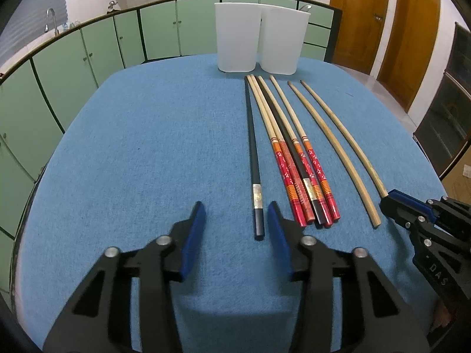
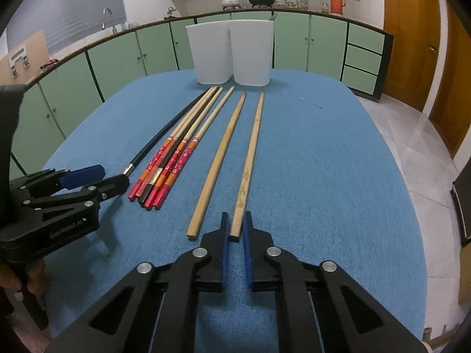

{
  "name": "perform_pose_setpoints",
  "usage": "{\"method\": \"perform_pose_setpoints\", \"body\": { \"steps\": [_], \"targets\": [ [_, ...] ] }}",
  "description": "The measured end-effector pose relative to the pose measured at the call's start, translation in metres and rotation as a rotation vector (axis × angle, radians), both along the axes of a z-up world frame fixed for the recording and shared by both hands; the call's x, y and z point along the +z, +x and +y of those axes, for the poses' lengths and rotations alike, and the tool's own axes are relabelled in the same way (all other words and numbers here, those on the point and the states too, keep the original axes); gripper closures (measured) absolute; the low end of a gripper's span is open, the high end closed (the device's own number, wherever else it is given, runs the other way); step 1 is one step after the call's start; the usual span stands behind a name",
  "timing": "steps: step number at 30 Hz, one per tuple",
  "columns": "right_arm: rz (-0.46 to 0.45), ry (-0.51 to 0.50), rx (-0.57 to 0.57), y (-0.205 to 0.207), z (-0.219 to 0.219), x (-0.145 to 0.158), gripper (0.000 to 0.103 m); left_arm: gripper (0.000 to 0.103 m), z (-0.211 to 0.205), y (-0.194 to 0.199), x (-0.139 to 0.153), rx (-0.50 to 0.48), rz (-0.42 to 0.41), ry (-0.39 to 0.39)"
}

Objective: Organize utensils
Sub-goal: 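Grasp the black chopstick with the left tool while the right tool grasps a plain wooden chopstick, then carry both chopsticks to the white holder and drop them in while both tools open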

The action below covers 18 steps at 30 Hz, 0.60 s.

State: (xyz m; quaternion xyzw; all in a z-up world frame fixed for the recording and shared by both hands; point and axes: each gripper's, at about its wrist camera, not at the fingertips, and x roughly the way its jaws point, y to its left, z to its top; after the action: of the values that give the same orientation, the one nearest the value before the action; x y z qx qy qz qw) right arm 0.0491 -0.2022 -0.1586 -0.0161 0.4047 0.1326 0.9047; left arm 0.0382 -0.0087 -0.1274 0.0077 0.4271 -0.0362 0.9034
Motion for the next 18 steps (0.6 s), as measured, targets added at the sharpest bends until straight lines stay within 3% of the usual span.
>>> {"method": "perform_pose_setpoints", "body": {
  "steps": [4,9,18],
  "targets": [
    [-0.007,0.006,-0.009,0.0,-0.003,0.003,0.095,0.097,-0.001,0.001,0.001,-0.028,0.007,-0.028],
    [-0.053,0.013,-0.019,-0.002,-0.012,0.02,0.095,0.097,0.004,-0.001,0.01,-0.032,-0.003,-0.069],
    [-0.194,0.006,-0.031,-0.005,-0.028,0.076,0.096,0.097,0.012,-0.014,0.077,-0.026,-0.186,-0.07]
  ]
}}
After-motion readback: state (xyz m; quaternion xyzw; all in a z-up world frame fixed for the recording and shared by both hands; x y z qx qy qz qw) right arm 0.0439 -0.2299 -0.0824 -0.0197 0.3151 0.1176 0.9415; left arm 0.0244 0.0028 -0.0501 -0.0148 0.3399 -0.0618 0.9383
